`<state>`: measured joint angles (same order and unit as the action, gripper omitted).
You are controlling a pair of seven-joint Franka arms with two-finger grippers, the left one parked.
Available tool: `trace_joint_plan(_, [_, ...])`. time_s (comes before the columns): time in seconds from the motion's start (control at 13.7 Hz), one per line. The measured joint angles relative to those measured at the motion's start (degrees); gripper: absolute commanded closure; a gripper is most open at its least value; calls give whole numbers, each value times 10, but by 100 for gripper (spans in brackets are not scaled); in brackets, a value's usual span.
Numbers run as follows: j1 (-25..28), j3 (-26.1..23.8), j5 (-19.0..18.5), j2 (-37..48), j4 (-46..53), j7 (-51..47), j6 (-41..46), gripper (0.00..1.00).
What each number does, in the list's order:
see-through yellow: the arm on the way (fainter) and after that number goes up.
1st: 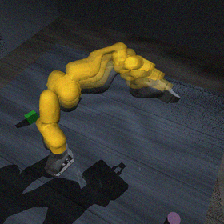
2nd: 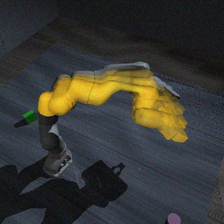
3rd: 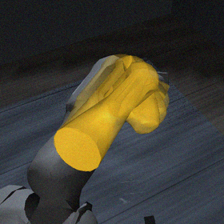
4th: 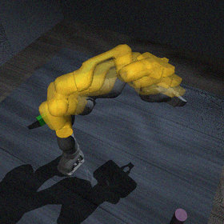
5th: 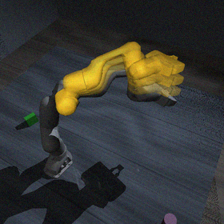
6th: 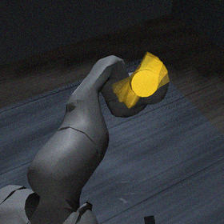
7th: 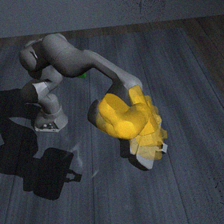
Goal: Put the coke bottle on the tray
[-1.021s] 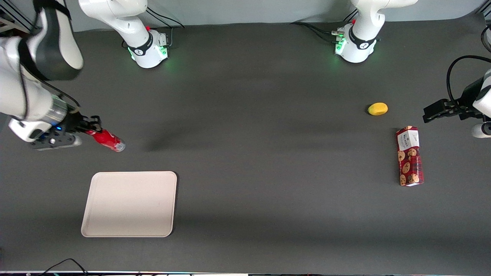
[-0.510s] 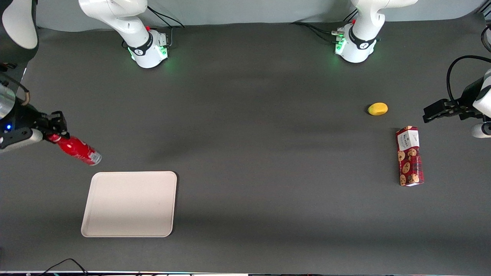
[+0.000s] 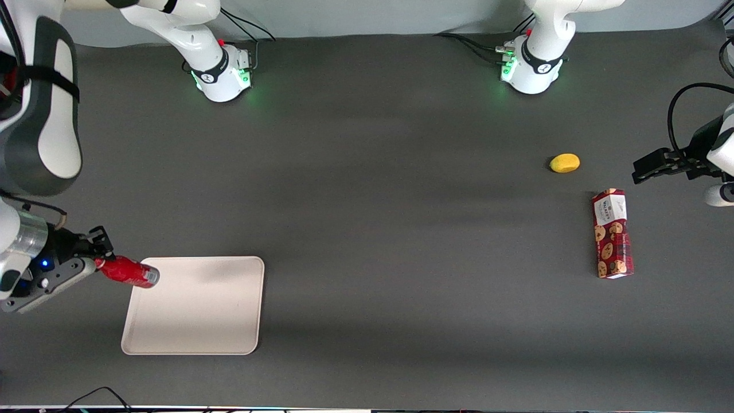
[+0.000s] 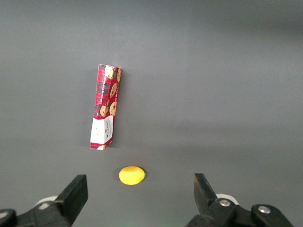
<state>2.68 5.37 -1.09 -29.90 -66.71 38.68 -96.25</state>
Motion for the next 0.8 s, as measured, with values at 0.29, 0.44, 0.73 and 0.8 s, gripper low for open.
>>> trace_joint_plan(0.29, [-19, 53, 48, -60, 20, 114, -39, 100])
trace_joint_plan(0.44, [-28, 84, 86, -92, 22, 162, -70, 100])
trace_joint_plan(0.73, [-30, 90, 109, -142, 24, 173, -117, 100])
trace_joint_plan(0.8, [-30, 90, 115, -153, 25, 173, -123, 100])
